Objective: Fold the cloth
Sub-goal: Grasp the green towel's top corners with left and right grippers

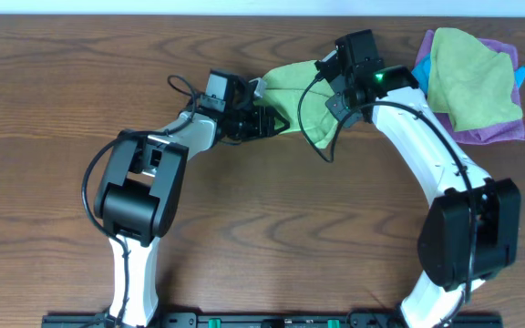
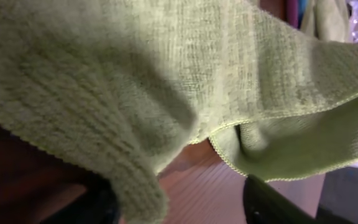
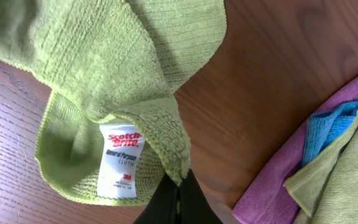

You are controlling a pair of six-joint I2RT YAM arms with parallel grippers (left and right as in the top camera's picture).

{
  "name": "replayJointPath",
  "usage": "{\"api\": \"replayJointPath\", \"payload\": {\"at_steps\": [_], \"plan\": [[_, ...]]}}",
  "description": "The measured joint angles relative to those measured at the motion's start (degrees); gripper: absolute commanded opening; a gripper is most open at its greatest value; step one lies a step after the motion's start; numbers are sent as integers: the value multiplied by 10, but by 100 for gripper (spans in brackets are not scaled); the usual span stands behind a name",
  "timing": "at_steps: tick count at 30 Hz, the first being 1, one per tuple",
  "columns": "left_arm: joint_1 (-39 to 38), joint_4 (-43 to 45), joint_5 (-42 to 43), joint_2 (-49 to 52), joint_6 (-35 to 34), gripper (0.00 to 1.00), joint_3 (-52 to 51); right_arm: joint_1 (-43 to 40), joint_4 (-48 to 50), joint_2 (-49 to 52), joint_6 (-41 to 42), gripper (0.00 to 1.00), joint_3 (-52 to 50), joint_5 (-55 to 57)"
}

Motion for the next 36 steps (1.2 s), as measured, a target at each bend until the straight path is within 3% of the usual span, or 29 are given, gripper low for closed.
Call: {"api": "replayJointPath", "payload": {"at_steps": [4, 7, 9, 12, 15, 36], "plan": [[1, -7, -14, 0, -4, 52, 0, 0, 0, 0, 0, 1, 0, 0], [2, -26, -28, -1, -8, 29, 2, 0, 0, 0, 0, 1, 0, 0], [6, -49, -42, -2, -8, 22, 4, 0, 0, 0, 0, 1, 0, 0], [17, -71, -49, -3, -10, 20, 5, 0, 0, 0, 0, 1, 0, 0], [28, -82, -53, -4, -13, 6, 5, 0, 0, 0, 0, 1, 0, 0], [78, -104, -35, -14, -14, 6, -7, 0, 0, 0, 0, 1, 0, 0]]}}
